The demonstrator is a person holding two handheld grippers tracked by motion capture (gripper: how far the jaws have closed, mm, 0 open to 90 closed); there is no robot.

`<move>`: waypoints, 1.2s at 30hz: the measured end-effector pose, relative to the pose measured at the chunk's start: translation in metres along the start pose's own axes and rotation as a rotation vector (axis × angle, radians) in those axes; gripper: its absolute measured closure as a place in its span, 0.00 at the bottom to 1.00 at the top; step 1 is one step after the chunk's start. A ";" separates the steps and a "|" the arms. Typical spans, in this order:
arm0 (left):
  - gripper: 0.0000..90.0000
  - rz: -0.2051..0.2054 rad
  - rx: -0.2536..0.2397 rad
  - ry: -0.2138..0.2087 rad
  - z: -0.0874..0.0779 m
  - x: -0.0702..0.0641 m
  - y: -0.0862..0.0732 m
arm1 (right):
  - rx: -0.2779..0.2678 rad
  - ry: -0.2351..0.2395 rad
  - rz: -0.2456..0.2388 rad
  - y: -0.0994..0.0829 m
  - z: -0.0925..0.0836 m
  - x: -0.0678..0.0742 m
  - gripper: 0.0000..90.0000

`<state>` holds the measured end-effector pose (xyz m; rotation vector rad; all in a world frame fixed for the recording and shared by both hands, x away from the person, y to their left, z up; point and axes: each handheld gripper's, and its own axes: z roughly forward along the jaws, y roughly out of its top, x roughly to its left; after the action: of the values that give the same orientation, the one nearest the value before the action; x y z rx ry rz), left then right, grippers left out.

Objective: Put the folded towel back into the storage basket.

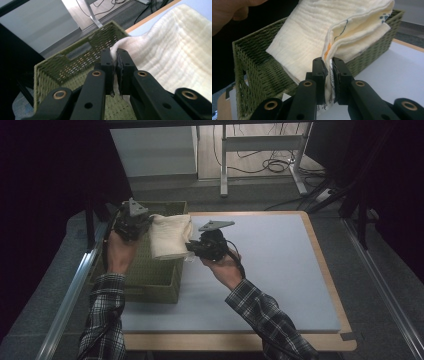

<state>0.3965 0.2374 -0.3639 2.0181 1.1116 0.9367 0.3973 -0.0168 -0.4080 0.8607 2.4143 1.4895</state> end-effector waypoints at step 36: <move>0.94 -0.067 0.196 0.008 0.030 0.061 -0.073 | 0.250 -0.021 -0.151 0.016 0.115 0.073 0.90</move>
<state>0.4140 0.3175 -0.4215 2.1187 1.3108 0.8302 0.3937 0.1166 -0.4387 0.7148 2.6213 1.1380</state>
